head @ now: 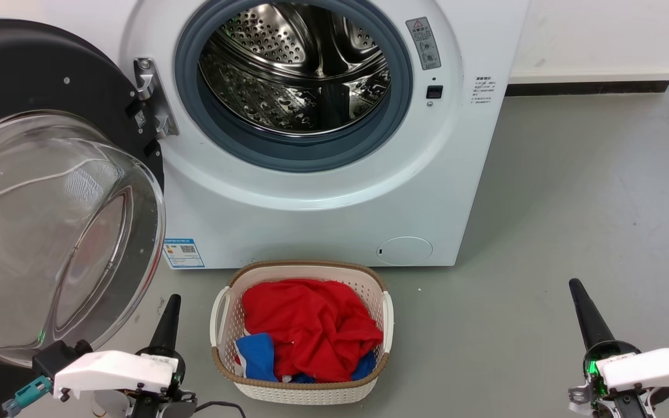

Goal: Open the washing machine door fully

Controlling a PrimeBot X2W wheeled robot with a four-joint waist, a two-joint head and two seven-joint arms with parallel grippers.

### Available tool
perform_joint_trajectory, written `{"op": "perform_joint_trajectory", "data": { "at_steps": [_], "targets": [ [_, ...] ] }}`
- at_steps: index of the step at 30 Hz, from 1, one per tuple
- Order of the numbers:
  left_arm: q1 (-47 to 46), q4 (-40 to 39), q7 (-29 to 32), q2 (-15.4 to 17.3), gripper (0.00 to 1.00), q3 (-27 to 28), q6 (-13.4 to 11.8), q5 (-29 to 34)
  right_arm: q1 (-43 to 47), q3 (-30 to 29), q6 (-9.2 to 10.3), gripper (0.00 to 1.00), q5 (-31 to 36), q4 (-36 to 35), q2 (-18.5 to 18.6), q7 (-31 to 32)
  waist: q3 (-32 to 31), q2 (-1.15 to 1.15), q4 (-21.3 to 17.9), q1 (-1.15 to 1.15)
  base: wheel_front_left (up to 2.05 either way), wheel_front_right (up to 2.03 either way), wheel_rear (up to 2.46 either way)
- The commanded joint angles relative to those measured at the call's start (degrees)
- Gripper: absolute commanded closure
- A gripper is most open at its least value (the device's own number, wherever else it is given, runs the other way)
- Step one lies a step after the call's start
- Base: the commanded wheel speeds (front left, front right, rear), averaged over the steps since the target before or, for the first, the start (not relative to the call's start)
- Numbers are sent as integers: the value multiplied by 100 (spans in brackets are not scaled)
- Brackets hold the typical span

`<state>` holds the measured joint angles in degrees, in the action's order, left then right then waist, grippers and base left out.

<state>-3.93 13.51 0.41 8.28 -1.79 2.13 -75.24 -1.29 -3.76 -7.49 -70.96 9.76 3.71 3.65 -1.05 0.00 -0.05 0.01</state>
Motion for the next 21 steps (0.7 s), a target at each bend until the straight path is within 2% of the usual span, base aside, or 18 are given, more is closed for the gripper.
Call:
{"op": "perform_joint_trajectory", "data": {
  "at_steps": [1, 21],
  "targets": [
    [-145, -19, 43, -24, 100, 77, 64, -126, -159, -21, 0, 100, -172, 2, 28, 35, 4, 0, 0, 0, 0, 0, 0],
    [-203, 19, 315, -272, 100, 445, 320, -935, -343, -95, 0, 100, -1201, 217, 15, 115, 57, 0, 3, 0, 0, 0, 0]
  ]
}}
